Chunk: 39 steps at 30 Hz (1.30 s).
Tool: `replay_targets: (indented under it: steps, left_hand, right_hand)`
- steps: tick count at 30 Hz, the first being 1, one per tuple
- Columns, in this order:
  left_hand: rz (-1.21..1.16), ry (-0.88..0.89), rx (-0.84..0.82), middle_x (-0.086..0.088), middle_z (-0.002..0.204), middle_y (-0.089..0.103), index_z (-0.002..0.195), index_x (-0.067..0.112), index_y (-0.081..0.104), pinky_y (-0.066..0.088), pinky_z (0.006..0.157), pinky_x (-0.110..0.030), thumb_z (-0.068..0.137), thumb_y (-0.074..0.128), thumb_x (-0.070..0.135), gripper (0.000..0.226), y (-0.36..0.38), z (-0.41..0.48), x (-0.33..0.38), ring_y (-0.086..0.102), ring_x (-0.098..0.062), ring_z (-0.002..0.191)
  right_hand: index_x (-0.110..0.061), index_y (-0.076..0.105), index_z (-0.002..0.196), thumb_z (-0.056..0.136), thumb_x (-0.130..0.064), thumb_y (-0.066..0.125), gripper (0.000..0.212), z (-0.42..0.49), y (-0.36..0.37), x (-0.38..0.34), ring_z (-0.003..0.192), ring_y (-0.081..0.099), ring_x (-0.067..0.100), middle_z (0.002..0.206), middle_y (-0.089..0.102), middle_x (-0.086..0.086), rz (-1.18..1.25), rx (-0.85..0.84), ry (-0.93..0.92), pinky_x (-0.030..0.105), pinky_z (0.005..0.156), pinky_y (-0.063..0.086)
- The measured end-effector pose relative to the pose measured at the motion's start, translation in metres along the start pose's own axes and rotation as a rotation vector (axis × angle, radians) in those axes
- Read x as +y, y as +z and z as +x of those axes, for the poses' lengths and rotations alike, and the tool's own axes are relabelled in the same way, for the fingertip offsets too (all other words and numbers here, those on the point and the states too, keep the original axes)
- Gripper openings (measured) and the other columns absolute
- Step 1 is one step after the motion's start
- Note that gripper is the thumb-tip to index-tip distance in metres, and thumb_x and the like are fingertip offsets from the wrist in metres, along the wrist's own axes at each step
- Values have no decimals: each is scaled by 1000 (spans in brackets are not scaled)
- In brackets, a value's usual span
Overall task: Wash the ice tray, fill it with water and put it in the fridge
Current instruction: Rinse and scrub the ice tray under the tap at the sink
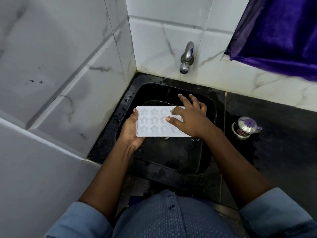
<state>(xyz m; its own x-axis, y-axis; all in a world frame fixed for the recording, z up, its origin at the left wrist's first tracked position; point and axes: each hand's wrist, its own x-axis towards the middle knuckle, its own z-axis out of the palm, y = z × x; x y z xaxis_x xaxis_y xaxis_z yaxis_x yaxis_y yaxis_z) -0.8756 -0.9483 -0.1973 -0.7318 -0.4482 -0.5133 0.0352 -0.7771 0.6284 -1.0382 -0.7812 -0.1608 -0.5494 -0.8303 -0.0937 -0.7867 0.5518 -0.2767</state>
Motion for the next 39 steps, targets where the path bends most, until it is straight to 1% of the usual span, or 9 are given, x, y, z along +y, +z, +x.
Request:
replay_targets:
  steps: [4,9,13,18,22,27,31,36,39]
  left_hand:
    - [0,4,-11,-22,126,75,133,4,67,66,75,-48,110,42,54,61,3,-2,-2,77,-38,108]
    - [28,-12,-18,-23,129,74,137,4,66,66,78,-48,110,40,56,64,8,-5,-3,76,-38,109]
    - [26,-23,-24,-23,127,74,131,5,69,67,81,-49,110,40,56,62,10,-7,-6,77,-38,108]
    - [14,-33,-27,-24,131,72,135,4,67,64,89,-52,110,40,57,64,10,-8,-6,75,-40,113]
    - [3,-33,-11,-23,131,73,138,4,65,65,84,-50,110,40,57,65,9,-10,-7,75,-39,110]
    - [1,-34,3,-23,129,74,135,5,67,65,86,-51,111,39,57,63,6,-12,-10,76,-39,110]
    - [10,-20,17,-23,132,72,137,5,66,61,93,-53,110,40,57,64,3,-13,-10,74,-39,114]
    - [-3,-11,11,-23,131,73,138,5,65,65,83,-50,110,39,57,64,1,-15,-11,75,-39,113]
    - [3,-2,14,-23,132,72,140,4,64,65,86,-51,110,40,57,65,-1,-16,-10,74,-40,114]
  right_hand:
    - [-39,52,111,93,-80,36,48,1,1,-1,160,-2,30,175,12,-1,46,61,-18,58,120,7]
    - [-40,54,121,87,-86,28,63,3,2,-12,160,-3,31,175,10,0,2,60,-87,59,119,9]
    - [-41,60,124,86,-88,21,72,4,4,-21,160,-6,33,176,6,1,-44,20,-70,60,120,6]
    - [-41,62,131,91,-85,28,68,1,6,-23,160,-7,33,176,5,1,-38,16,-53,59,120,3]
    - [-42,58,135,94,-82,31,63,-1,9,-22,160,-8,35,176,5,2,-48,8,-54,59,120,2]
    - [-42,60,129,94,-83,31,61,-2,10,-24,160,-8,37,176,7,1,-61,13,-56,61,120,3]
    - [-42,58,135,94,-82,30,64,-4,11,-26,160,-9,36,176,6,2,-62,-10,-62,60,120,3]
    - [-42,56,136,93,-84,28,66,-5,11,-28,161,-8,34,176,6,2,-66,-3,-65,59,120,3]
    - [-43,56,136,94,-83,29,64,-5,11,-27,161,-8,35,176,6,2,-71,-10,-73,60,120,2]
